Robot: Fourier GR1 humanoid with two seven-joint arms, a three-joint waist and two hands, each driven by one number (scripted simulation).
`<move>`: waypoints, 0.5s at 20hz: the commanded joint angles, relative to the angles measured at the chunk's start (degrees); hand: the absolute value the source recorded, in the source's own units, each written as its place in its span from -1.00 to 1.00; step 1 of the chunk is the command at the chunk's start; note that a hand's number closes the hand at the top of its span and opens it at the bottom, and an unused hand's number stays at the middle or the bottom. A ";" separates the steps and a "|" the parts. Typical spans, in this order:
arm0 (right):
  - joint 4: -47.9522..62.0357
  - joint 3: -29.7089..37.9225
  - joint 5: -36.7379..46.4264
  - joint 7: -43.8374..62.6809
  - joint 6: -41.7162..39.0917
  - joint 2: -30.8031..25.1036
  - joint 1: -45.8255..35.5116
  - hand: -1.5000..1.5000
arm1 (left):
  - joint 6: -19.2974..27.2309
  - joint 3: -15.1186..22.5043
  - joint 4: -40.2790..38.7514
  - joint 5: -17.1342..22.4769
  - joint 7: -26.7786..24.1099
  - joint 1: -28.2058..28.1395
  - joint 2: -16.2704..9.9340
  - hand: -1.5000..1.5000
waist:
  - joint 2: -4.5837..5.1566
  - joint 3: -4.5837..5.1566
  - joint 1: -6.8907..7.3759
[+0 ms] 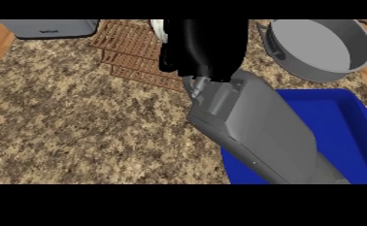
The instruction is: Pick the cupcake from the tray and place it in the tiered shelf
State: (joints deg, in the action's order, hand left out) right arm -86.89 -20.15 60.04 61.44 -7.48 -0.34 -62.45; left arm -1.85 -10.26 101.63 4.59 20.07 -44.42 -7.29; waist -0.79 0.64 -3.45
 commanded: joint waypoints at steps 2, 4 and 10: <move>4.11 3.71 -0.53 4.56 0.89 0.33 -2.99 1.00 | -1.49 0.92 6.50 -0.27 -7.58 15.70 -3.14 0.00 | 0.35 -0.23 -0.68; 5.94 4.89 -0.65 4.13 0.28 0.33 -3.53 1.00 | -1.18 0.85 6.62 -0.32 -7.62 15.93 -2.82 0.00 | 0.41 -0.26 -0.71; 10.78 9.68 0.98 4.76 2.92 0.33 -3.60 -1.00 | -1.56 0.24 6.64 0.01 -7.74 16.20 -3.09 0.00 | 0.72 -0.35 -0.93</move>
State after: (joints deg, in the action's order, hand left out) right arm -78.91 -13.02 60.62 61.30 -5.72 -0.29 -65.23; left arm -2.20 -10.19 101.16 4.52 19.41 -43.63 -6.83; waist -0.04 0.38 -2.81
